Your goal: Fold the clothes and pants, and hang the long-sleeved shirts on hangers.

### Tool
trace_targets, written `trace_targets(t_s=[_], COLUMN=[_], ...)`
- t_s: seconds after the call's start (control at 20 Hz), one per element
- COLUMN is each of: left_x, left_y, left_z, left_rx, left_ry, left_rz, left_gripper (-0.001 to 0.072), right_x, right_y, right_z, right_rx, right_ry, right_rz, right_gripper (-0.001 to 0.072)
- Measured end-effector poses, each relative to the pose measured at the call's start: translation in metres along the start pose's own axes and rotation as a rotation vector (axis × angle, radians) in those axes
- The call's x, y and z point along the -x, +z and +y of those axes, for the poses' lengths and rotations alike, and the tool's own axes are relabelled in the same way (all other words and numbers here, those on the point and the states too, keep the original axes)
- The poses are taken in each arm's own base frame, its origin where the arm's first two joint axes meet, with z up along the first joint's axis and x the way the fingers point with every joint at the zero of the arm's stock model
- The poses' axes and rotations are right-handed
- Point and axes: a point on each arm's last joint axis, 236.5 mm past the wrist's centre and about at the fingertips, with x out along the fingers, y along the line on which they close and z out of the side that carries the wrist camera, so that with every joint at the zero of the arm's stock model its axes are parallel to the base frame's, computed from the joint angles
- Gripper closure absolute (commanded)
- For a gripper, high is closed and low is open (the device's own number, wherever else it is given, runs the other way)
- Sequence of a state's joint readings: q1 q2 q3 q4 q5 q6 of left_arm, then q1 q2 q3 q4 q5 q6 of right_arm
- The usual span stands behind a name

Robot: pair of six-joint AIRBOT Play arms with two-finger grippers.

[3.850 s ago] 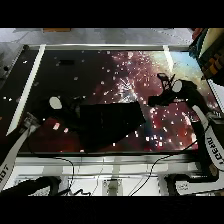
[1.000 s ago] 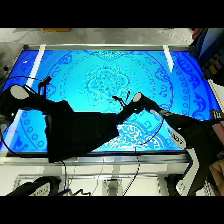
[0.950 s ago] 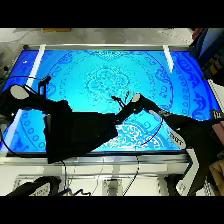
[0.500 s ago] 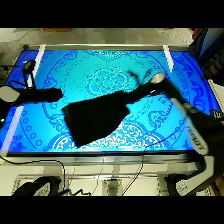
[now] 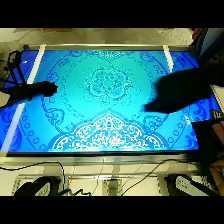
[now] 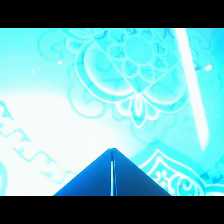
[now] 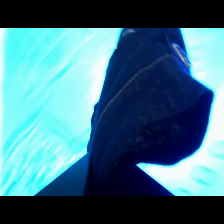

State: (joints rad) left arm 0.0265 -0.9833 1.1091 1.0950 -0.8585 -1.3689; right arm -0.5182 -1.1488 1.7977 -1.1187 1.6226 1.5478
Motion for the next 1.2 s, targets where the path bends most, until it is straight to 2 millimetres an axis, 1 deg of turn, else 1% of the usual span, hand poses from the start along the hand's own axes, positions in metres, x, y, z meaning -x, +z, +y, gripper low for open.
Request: trace_targets(t_s=[0.1,0.2,0.3,0.35,0.4,0.45,0.5,0.55,0.6,0.65,0.8,0.95,1.0,1.05,1.1,1.15,1.2], left_x=[0.000,0.001,0.001,0.001,0.001,0.001,0.001,0.001,0.001,0.001,0.001,0.001,0.001,0.001,0.001,0.001,0.001], left_y=[0.001,0.002,0.002,0.002,0.002,0.002,0.002,0.002,0.002,0.002,0.002,0.002,0.002,0.002,0.002,0.002,0.002], left_z=[0.000,0.000,0.000,0.000,0.000,0.000,0.000,0.000,0.000,0.000,0.000,0.000,0.000,0.000,0.000,0.000,0.000], left_rx=[-0.001,-0.001,-0.001,-0.001,-0.001,-0.001,-0.001,-0.001,-0.001,-0.001,-0.001,-0.001,-0.001,-0.001,-0.001,-0.001,-0.001], left_ry=[0.001,0.001,0.001,0.001,0.001,0.001,0.001,0.001,0.002,0.001,0.001,0.002,0.001,0.001,0.001,0.002,0.002], left_rz=[-0.004,-0.007,-0.008,-0.008,-0.008,-0.008,-0.008,-0.008,-0.008,-0.008,-0.008,-0.008,-0.008,-0.008,-0.008,-0.008,-0.008], left_gripper=[0.0700,0.0701,0.0700,0.0700,0.0700,0.0700,0.0700,0.0700,0.0700,0.0700,0.0700,0.0700,0.0700,0.0700,0.0700,0.0700,0.0700], right_x=[0.060,0.120,0.169,0.191,0.207,0.221,0.231,0.242,0.250,0.256,0.266,0.267,0.265,0.261,0.253,0.243,0.230], right_y=[0.008,0.003,-0.013,-0.025,-0.037,-0.048,-0.057,-0.064,-0.071,-0.077,-0.086,-0.085,-0.082,-0.078,-0.071,-0.064,-0.055], right_z=[-0.039,-0.079,-0.114,-0.130,-0.140,-0.149,-0.154,-0.160,-0.163,-0.167,-0.171,-0.172,-0.171,-0.168,-0.165,-0.159,-0.150], right_rx=[-0.085,-0.176,-0.270,-0.324,-0.372,-0.417,-0.453,-0.482,-0.509,-0.533,-0.567,-0.570,-0.566,-0.557,-0.544,-0.529,-0.510], right_ry=[-0.170,-0.373,-0.568,-0.658,-0.723,-0.780,-0.822,-0.865,-0.897,-0.925,-0.965,-0.965,-0.954,-0.927,-0.883,-0.827,-0.750], right_rz=[-0.145,-0.269,-0.344,-0.366,-0.373,-0.381,-0.383,-0.393,-0.395,-0.396,-0.403,-0.414,-0.420,-0.427,-0.435,-0.438,-0.441], right_gripper=[0.0679,0.0679,0.0679,0.0679,0.0668,0.0540,0.0291,0.0099,0.0025,0.0026,0.0032,0.0042,0.0098,0.0268,0.0455,0.0548,0.0575])
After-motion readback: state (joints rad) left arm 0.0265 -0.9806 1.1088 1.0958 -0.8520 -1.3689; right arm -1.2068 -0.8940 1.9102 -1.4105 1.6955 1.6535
